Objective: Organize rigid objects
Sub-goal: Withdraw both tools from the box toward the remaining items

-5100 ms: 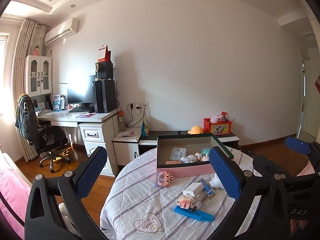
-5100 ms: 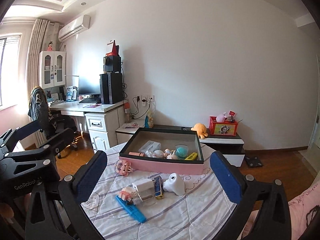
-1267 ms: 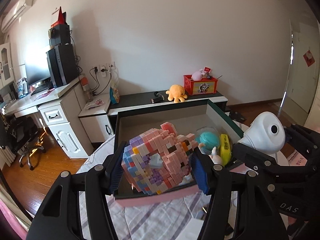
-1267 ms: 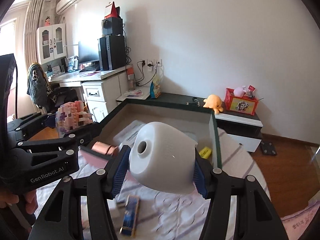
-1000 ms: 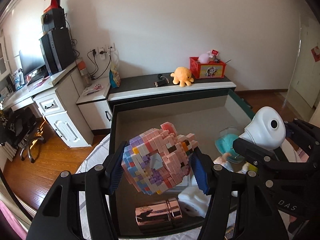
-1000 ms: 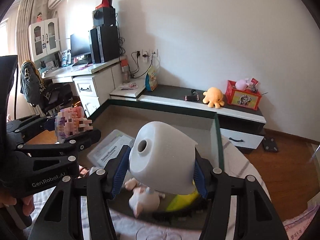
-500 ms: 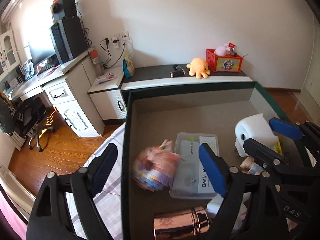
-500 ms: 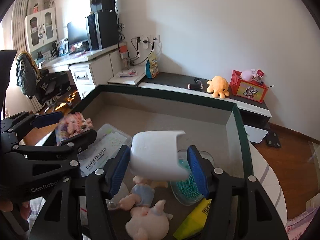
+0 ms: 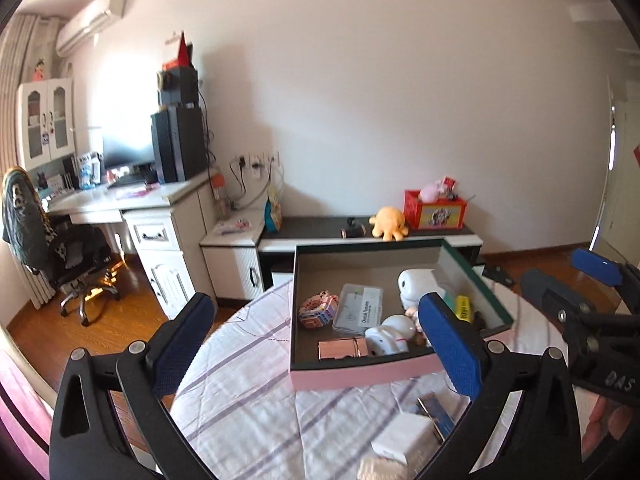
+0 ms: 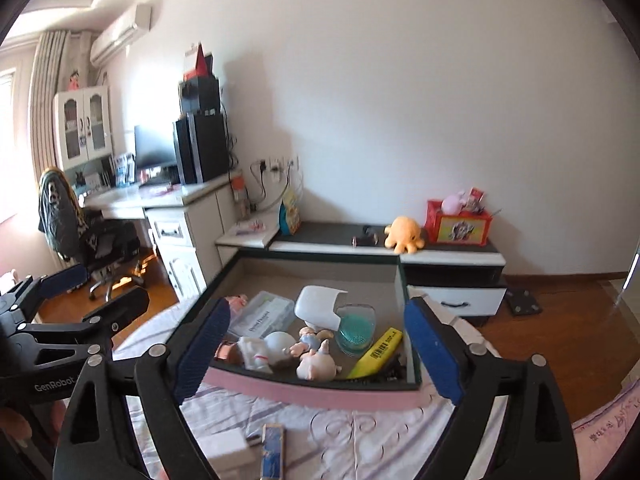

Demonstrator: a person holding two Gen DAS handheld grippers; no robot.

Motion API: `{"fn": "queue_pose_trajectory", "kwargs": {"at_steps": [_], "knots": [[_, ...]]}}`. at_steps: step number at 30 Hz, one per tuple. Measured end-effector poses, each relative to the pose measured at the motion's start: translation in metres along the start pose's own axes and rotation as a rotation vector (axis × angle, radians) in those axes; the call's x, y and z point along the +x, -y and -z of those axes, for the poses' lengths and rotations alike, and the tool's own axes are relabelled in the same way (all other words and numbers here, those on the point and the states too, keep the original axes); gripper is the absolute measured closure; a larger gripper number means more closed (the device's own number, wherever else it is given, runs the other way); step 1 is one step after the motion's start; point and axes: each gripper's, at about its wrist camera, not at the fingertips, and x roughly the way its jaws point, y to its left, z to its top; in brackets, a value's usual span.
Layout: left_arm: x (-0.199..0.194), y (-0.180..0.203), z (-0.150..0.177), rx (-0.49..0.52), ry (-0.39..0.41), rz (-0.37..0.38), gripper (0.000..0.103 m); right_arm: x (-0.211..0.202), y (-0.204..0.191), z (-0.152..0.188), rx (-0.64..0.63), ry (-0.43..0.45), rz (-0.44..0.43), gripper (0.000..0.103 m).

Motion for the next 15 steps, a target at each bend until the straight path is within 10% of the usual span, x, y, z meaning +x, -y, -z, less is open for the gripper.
{"fn": "queue_pose_trajectory", "kwargs": {"at_steps": [15], "knots": [[-0.177,0.001,0.018,0.014,0.227,-0.040,0.000,-0.172,-0.046,0.021,-0.036,0.212,0.047,0.000]]}}
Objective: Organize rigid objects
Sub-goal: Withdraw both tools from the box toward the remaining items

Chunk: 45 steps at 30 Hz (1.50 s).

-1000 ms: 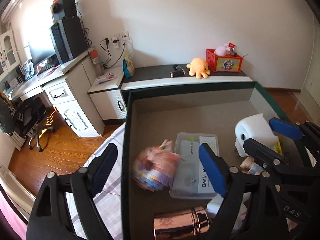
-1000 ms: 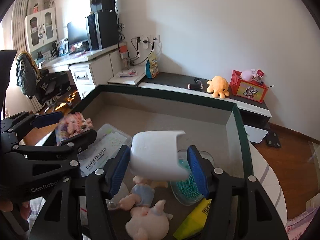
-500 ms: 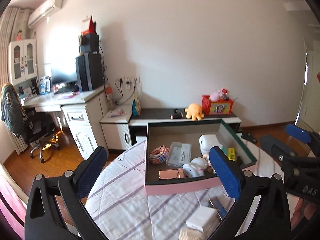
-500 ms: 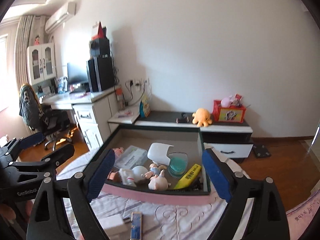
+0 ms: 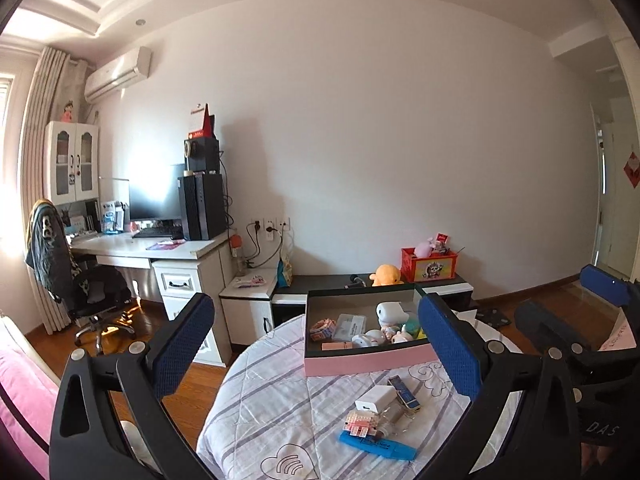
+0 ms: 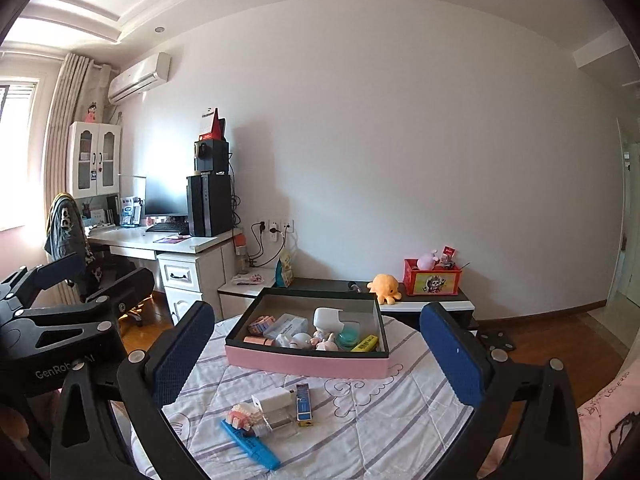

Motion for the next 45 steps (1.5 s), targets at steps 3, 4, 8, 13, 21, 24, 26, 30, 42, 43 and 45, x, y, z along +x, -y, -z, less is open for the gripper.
{"fn": "queue_pose_trajectory", "kwargs": {"at_steps": [3,4,8,13,21,24,26,30,42,43,45], "knots": [[-0.016,-0.001,-0.002,-0.005,0.020,-0.008,0.000,-0.016,0.000,-0.003,0.002,0.019,-0.001,0.000],[-0.020,-0.001,-0.003,-0.006,0.026,-0.011,0.000,-0.021,-0.001,-0.003,0.002,0.023,-0.002,0.000],[-0.034,-0.002,-0.004,-0.010,0.041,-0.015,0.000,-0.033,-0.005,-0.005,-0.003,0.040,0.001,0.000],[-0.041,-0.002,-0.004,-0.014,0.046,-0.014,0.000,-0.042,-0.007,-0.004,-0.007,0.049,0.005,0.000],[-0.051,-0.001,-0.004,-0.019,0.042,-0.008,0.000,-0.048,-0.005,-0.002,-0.005,0.047,0.013,0.000],[-0.046,0.001,-0.003,-0.013,0.032,-0.007,0.000,-0.046,-0.003,0.000,0.000,0.038,0.011,0.000],[-0.042,0.003,-0.002,-0.009,0.025,-0.007,0.000,-0.043,-0.001,0.002,0.004,0.030,0.010,0.000],[-0.029,0.005,0.004,-0.005,-0.004,0.008,0.000,-0.033,0.003,0.009,0.012,0.003,0.008,0.000],[0.067,-0.001,0.080,-0.014,-0.341,0.034,0.000,0.050,0.031,0.074,0.037,-0.245,0.060,0.000],[0.076,0.001,0.087,-0.010,-0.368,0.038,0.000,0.059,0.034,0.082,0.040,-0.273,0.064,0.000],[0.094,0.007,0.102,0.001,-0.414,0.060,0.000,0.072,0.039,0.094,0.048,-0.317,0.061,0.000]]}}
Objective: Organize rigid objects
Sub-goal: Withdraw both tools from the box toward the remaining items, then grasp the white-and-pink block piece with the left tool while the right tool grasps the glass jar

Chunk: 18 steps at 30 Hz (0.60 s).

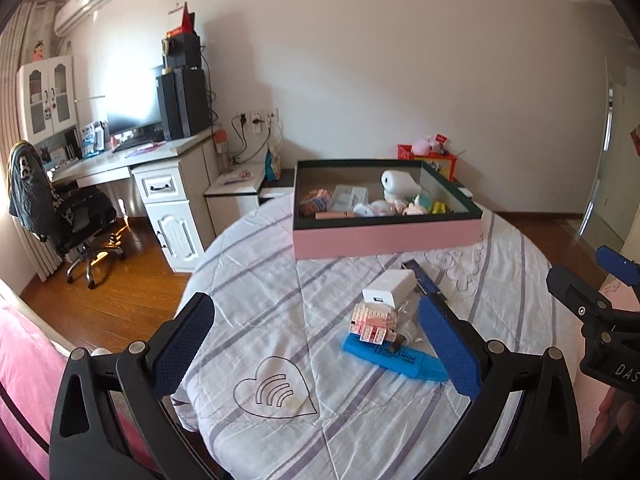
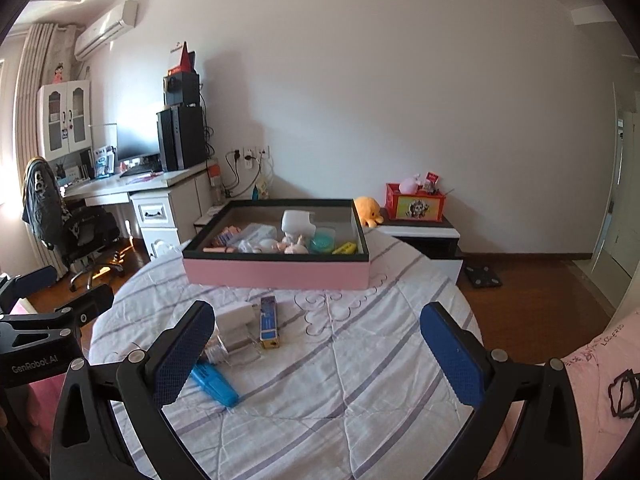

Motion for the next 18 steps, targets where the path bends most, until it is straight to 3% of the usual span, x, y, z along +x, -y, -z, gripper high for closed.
{"fn": "queue_pose_trajectory", "kwargs": {"at_steps": [7,11,14,18], "knots": [[0.062,0.005,0.016,0.026,-0.140,-0.005,0.000,0.048,0.013,0.015,0.014,-0.108,0.006,0.000],[0.085,0.007,0.019,0.030,-0.179,0.008,0.000,0.068,0.017,0.017,0.023,-0.145,-0.002,0.000],[0.091,0.009,0.017,0.021,-0.180,0.071,0.000,0.080,0.018,0.016,0.023,-0.162,-0.011,0.000],[0.107,0.019,0.022,0.077,-0.218,0.040,0.000,0.090,0.018,0.016,0.028,-0.180,-0.020,0.000]]}}
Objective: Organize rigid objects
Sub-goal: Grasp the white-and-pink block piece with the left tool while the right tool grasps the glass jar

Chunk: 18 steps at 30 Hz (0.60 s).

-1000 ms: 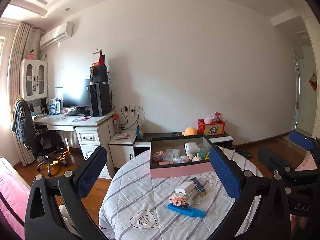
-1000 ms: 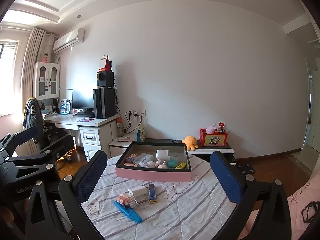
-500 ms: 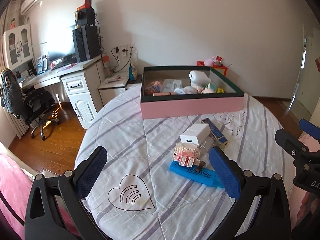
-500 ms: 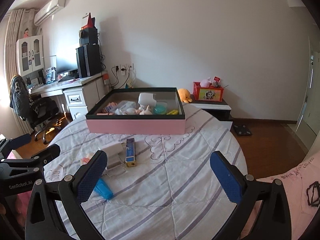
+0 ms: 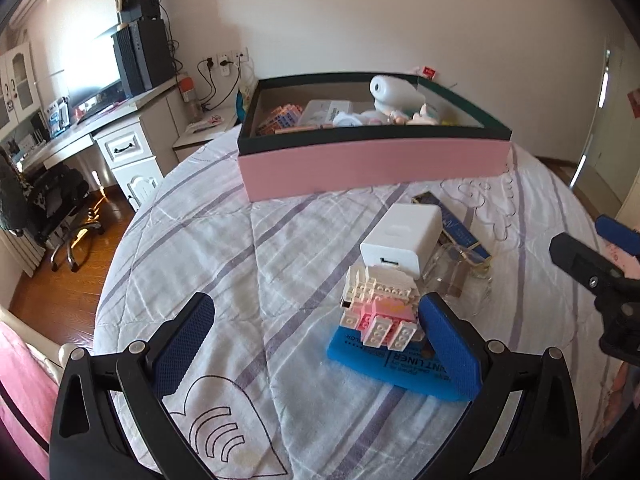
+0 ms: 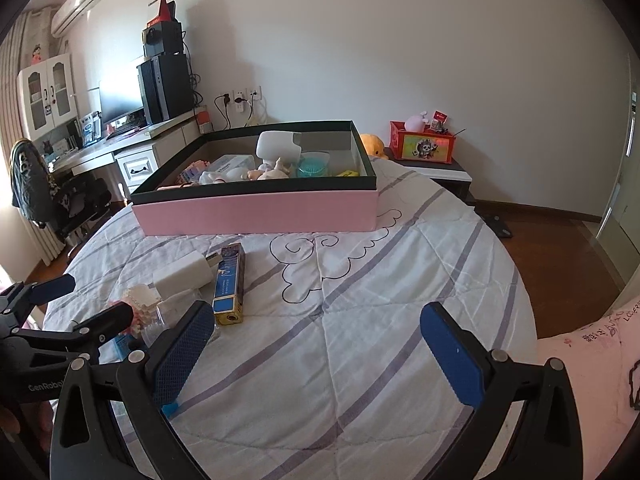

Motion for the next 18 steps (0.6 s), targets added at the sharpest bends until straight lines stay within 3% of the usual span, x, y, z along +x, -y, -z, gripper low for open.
{"fn": "queue_pose_trajectory", "kwargs": {"at_steps": [7,10,11,12,15,18], "knots": [[0.013,0.000,-0.005,-0.005,-0.017,0.043,0.002,0.011,0.000,-0.002,-0.006,-0.020,-0.008,0.000],[0.020,0.002,-0.008,0.010,-0.036,0.075,0.013,0.017,-0.002,-0.003,-0.011,-0.037,-0.007,0.000],[0.022,0.003,-0.009,0.018,-0.047,0.077,0.022,0.018,-0.003,-0.003,-0.013,-0.042,-0.006,0.000],[0.025,0.005,-0.010,0.029,-0.054,0.073,0.037,0.019,-0.004,-0.003,-0.016,-0.045,-0.007,0.000],[0.026,0.006,-0.010,0.040,-0.058,0.083,0.059,0.021,-0.008,-0.005,-0.025,-0.050,-0.009,0.000],[0.023,-0.001,-0.009,0.025,-0.045,0.069,0.059,0.024,-0.014,-0.008,-0.040,-0.056,-0.012,0.000]]}}
